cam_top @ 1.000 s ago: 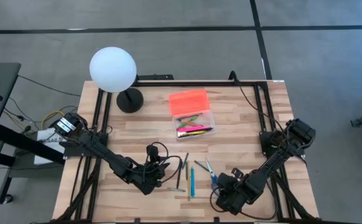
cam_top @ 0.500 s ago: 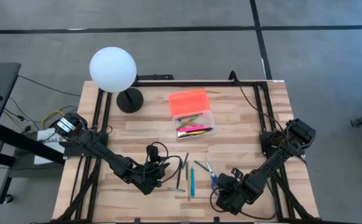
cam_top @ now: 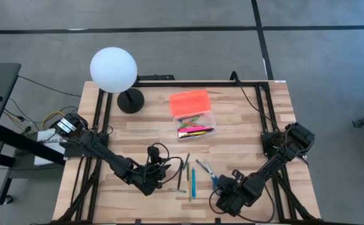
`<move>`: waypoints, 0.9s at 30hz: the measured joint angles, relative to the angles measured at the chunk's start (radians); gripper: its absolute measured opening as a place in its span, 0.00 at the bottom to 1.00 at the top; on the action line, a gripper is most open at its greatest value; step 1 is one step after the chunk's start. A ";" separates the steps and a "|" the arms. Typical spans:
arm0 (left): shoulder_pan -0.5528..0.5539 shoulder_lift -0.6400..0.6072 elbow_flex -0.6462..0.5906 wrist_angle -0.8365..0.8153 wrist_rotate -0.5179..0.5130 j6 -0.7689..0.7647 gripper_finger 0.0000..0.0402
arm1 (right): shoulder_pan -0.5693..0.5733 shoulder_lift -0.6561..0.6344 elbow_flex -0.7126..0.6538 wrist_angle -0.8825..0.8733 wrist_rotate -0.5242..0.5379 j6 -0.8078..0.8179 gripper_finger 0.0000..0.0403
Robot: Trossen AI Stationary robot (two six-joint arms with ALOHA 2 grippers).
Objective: Pick & place school supplies into a supply box
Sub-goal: Put the blue scissors into the orange supply box
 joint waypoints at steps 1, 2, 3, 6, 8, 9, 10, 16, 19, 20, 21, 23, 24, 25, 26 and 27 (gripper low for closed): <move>0.000 0.000 0.000 0.000 0.002 0.000 0.29 | -0.001 -0.004 0.000 -0.015 -0.005 0.018 0.31; 0.000 0.000 0.000 0.000 0.002 0.000 0.29 | -0.001 -0.009 0.000 -0.032 -0.010 0.036 0.30; 0.000 0.000 0.000 0.000 0.002 0.000 0.29 | -0.001 -0.009 0.001 -0.046 -0.015 0.057 0.29; 0.000 0.000 0.000 0.000 0.002 0.000 0.29 | -0.001 -0.008 0.001 -0.082 -0.027 0.085 0.24; 0.000 0.000 0.000 0.000 0.002 0.000 0.29 | -0.001 -0.009 0.001 -0.089 -0.028 0.085 0.20; 0.000 0.000 0.000 0.000 0.002 0.000 0.29 | -0.001 -0.009 0.001 -0.091 -0.028 0.085 0.18; 0.000 0.000 0.000 0.000 0.002 0.000 0.29 | -0.002 -0.009 0.001 -0.093 -0.028 0.085 0.17; 0.000 0.000 0.000 0.000 0.002 0.000 0.30 | -0.011 -0.009 0.000 -0.097 -0.021 0.086 0.15; 0.000 0.000 0.000 0.000 0.002 0.000 0.30 | -0.012 -0.008 0.000 -0.099 -0.008 0.085 0.15; 0.000 0.000 0.000 -0.001 0.002 0.000 0.30 | -0.012 -0.007 0.003 -0.108 -0.001 0.083 0.15; 0.000 0.000 0.000 0.000 0.002 0.000 0.30 | -0.012 -0.006 0.010 -0.121 0.005 0.082 0.15; 0.000 0.000 0.000 -0.001 0.002 0.000 0.30 | -0.012 -0.005 0.024 -0.154 0.016 0.081 0.15; 0.000 0.000 0.000 -0.001 0.002 0.000 0.30 | -0.012 -0.003 0.032 -0.176 0.024 0.080 0.15; 0.000 0.000 0.000 -0.001 0.002 0.000 0.30 | -0.012 -0.001 0.041 -0.205 0.036 0.080 0.15; 0.000 0.000 0.000 -0.001 0.002 0.000 0.30 | -0.012 0.000 0.051 -0.241 0.049 0.080 0.15; 0.000 0.000 0.000 -0.001 0.002 0.001 0.30 | -0.012 0.002 0.060 -0.287 0.060 0.079 0.15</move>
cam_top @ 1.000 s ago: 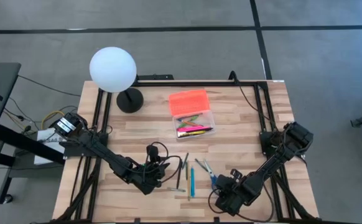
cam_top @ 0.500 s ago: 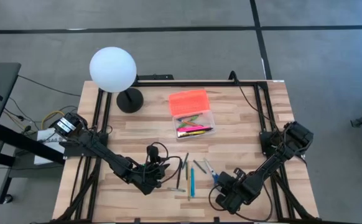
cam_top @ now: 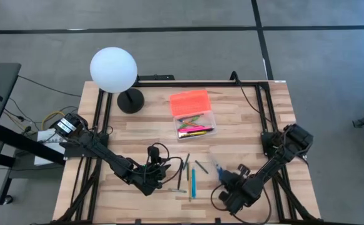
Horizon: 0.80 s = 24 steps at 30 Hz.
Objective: Pick & place school supplies into a supply box
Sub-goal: Put the blue scissors into the orange supply box
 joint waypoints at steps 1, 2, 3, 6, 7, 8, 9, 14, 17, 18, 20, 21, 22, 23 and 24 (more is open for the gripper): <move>0.000 0.000 0.000 -0.001 0.000 0.000 0.30 | -0.001 0.001 0.007 -0.028 0.010 0.000 0.15; 0.000 0.000 0.000 -0.001 0.000 0.000 0.30 | -0.001 0.001 0.020 -0.041 0.024 0.000 0.15; 0.000 0.000 0.000 -0.001 0.000 0.000 0.30 | -0.002 -0.001 0.031 -0.051 0.040 0.003 0.15; 0.000 0.000 0.000 -0.007 0.000 0.000 0.30 | -0.006 -0.002 0.048 -0.127 0.072 -0.004 0.15; 0.000 0.000 0.000 -0.010 0.000 0.000 0.30 | -0.008 -0.002 0.057 -0.138 0.080 -0.018 0.15; 0.000 0.000 0.000 -0.010 0.000 0.000 0.30 | -0.012 -0.002 0.067 -0.142 0.094 -0.035 0.15; 0.000 0.000 0.000 -0.009 0.000 0.000 0.29 | -0.017 -0.003 0.076 -0.155 0.106 -0.057 0.15; 0.000 0.000 0.000 -0.010 0.000 0.000 0.29 | -0.060 -0.004 0.121 -0.227 0.186 -0.216 0.15; 0.000 0.000 0.000 -0.016 0.000 0.000 0.29 | -0.100 -0.004 0.143 -0.275 0.221 -0.335 0.15; 0.000 0.000 0.000 -0.021 0.000 -0.001 0.29 | -0.116 -0.005 0.149 -0.281 0.233 -0.377 0.15; 0.000 0.000 0.000 -0.032 0.000 -0.007 0.29 | -0.154 -0.006 0.152 -0.306 0.254 -0.458 0.15; 0.000 0.000 0.000 -0.040 0.000 -0.012 0.29 | -0.175 -0.006 0.151 -0.318 0.262 -0.497 0.15; 0.000 0.000 0.000 -0.047 -0.001 -0.016 0.29 | -0.197 -0.006 0.151 -0.332 0.274 -0.532 0.15; 0.000 0.000 0.000 -0.051 0.000 -0.018 0.29 | -0.220 -0.006 0.151 -0.352 0.289 -0.565 0.15; 0.000 0.000 0.000 -0.056 -0.001 -0.022 0.29 | -0.244 -0.006 0.151 -0.372 0.303 -0.596 0.15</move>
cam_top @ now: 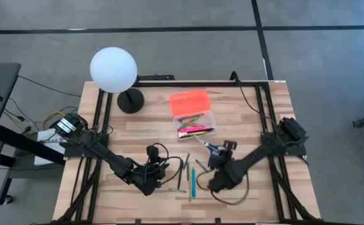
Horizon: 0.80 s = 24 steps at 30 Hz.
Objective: Pick & place school supplies into a supply box
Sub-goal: Put the blue scissors into the orange supply box
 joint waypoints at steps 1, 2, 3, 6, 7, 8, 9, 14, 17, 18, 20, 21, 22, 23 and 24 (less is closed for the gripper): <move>0.000 0.000 0.000 -0.007 0.000 -0.004 0.29 | -0.026 0.000 -0.001 -0.011 0.020 -0.031 0.15; 0.000 0.000 0.000 -0.015 0.000 -0.005 0.29 | -0.051 0.000 -0.001 -0.017 0.042 -0.065 0.15; 0.000 0.000 0.000 -0.020 0.000 -0.008 0.29 | -0.075 0.000 -0.002 -0.024 0.068 -0.104 0.15; 0.000 0.000 0.000 -0.039 0.000 -0.026 0.29 | -0.148 0.000 -0.003 -0.016 0.138 -0.240 0.15; 0.000 0.000 0.000 -0.048 0.000 -0.031 0.29 | -0.173 0.000 -0.003 -0.010 0.152 -0.286 0.15; 0.000 0.000 0.000 -0.055 0.000 -0.039 0.29 | -0.201 0.000 -0.003 -0.002 0.158 -0.332 0.15; 0.000 0.000 0.000 -0.062 0.000 -0.044 0.29 | -0.227 0.000 -0.003 0.007 0.158 -0.377 0.15; 0.000 0.000 0.000 -0.088 0.000 -0.072 0.29 | -0.354 -0.001 -0.003 0.089 0.158 -0.597 0.15; 0.000 0.000 0.000 -0.101 0.000 -0.093 0.29 | -0.408 -0.001 -0.003 0.144 0.152 -0.714 0.15; 0.000 0.000 0.000 -0.109 0.000 -0.103 0.29 | -0.421 -0.001 -0.003 0.158 0.149 -0.750 0.15; 0.000 0.000 0.000 -0.127 0.000 -0.126 0.29 | -0.441 -0.001 -0.003 0.183 0.135 -0.822 0.15; 0.000 0.000 0.000 -0.134 0.000 -0.138 0.29 | -0.450 -0.001 -0.003 0.194 0.123 -0.852 0.15; 0.000 0.000 0.000 -0.142 0.002 -0.151 0.29 | -0.457 -0.001 -0.003 0.205 0.110 -0.878 0.15; 0.000 0.000 0.000 -0.151 0.008 -0.162 0.29 | -0.463 -0.001 -0.003 0.214 0.100 -0.898 0.15; 0.000 0.000 0.000 -0.158 0.018 -0.174 0.29 | -0.465 -0.001 -0.003 0.219 0.098 -0.911 0.15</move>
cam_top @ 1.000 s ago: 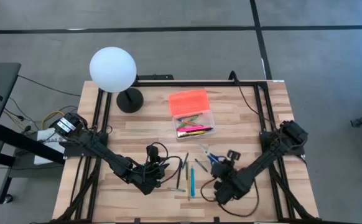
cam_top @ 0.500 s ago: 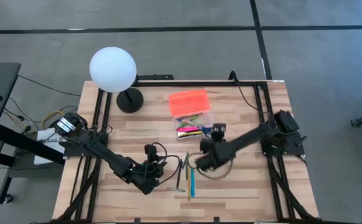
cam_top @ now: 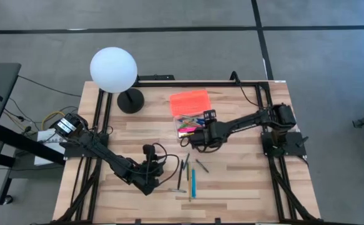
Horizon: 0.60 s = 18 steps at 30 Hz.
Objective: Pick & place school supplies into a supply box
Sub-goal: Put the blue scissors into the orange supply box
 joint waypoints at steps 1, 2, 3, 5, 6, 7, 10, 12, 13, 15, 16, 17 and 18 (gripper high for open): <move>0.000 0.000 0.000 -0.007 0.009 -0.010 0.29 | 0.000 0.000 0.000 0.001 0.000 -0.009 0.15; 0.000 0.000 0.000 -0.012 0.016 -0.019 0.29 | 0.000 0.000 0.000 0.000 0.001 -0.016 0.15; 0.000 0.000 0.000 -0.017 0.023 -0.028 0.29 | 0.000 0.000 0.000 0.001 0.000 -0.029 0.15; 0.000 0.000 0.000 -0.026 0.033 -0.046 0.29 | 0.003 0.000 0.000 0.003 0.000 -0.065 0.15; 0.000 0.000 0.000 -0.032 0.034 -0.054 0.29 | 0.004 0.000 0.000 0.008 0.000 -0.089 0.15; 0.000 0.000 0.000 -0.036 0.035 -0.063 0.29 | 0.004 0.000 0.000 0.013 0.000 -0.113 0.15; -0.001 0.000 0.000 -0.038 0.046 -0.074 0.29 | 0.004 0.000 0.000 0.046 0.000 -0.178 0.15; -0.002 0.000 0.000 -0.038 0.062 -0.075 0.29 | -0.003 0.000 0.000 0.070 0.000 -0.218 0.15; -0.002 0.000 0.000 -0.038 0.067 -0.077 0.29 | -0.006 0.000 0.000 0.084 -0.002 -0.234 0.15; -0.002 0.000 0.000 -0.037 0.070 -0.078 0.29 | -0.016 0.000 0.000 0.106 -0.024 -0.261 0.15; -0.002 0.000 0.000 -0.037 0.070 -0.078 0.29 | -0.023 0.000 0.000 0.112 -0.042 -0.269 0.15; -0.002 0.000 0.000 -0.037 0.070 -0.078 0.29 | -0.030 0.000 0.000 0.116 -0.056 -0.271 0.15; -0.002 0.000 0.000 -0.037 0.070 -0.078 0.29 | -0.036 0.000 0.000 0.115 -0.063 -0.270 0.15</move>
